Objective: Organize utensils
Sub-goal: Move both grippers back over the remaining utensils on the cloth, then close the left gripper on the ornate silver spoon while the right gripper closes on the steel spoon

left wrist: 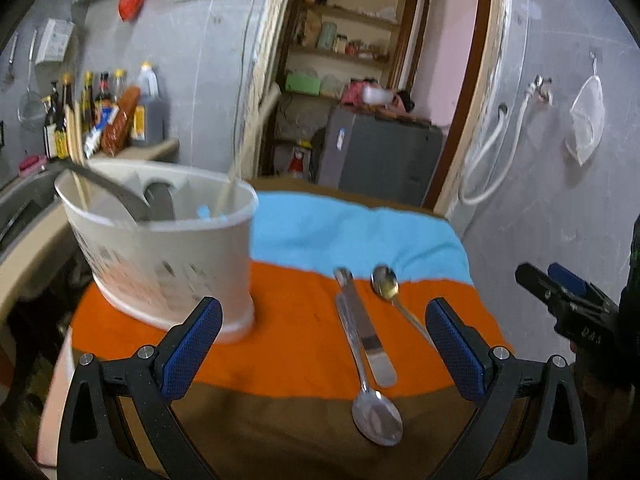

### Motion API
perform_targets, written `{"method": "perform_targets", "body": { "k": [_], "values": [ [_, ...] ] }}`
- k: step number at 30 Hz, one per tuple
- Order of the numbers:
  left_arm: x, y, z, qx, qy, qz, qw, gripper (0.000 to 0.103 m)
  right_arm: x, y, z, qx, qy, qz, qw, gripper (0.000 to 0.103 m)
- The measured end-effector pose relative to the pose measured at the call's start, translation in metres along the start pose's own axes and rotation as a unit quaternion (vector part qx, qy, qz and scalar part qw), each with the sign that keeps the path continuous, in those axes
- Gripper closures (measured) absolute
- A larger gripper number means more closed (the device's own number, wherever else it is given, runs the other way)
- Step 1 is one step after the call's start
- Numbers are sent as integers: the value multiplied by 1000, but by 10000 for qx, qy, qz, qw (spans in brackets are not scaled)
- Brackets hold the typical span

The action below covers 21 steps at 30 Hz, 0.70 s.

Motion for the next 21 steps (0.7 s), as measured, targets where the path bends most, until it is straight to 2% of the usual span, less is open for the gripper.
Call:
{"method": "perform_targets", "body": {
  "k": [8, 10, 15, 21],
  "values": [
    [7, 36, -8, -585, 147, 96, 9981, 4, 18, 15, -10, -249, 170, 67, 9995, 0],
    [8, 42, -8, -673, 180, 117, 9975, 8, 20, 20, -10, -340, 170, 86, 9992, 0],
    [11, 60, -9, -966, 427, 140, 9943, 34, 21, 34, -10, -547, 128, 206, 9982, 0],
    [19, 81, -9, -1323, 614, 22, 9893, 64, 16, 52, -9, -783, -9, 396, 9961, 8]
  ]
}}
Point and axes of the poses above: each gripper's, at about its wrist camera, not at the fingertips, and y roughly the way its jaws point, x to its right, z to its top, the point moved 3 cm from there along y, roughly the way its jaws point, and after that the axes turned 14 degrees about -x, right-handed, at the moved point
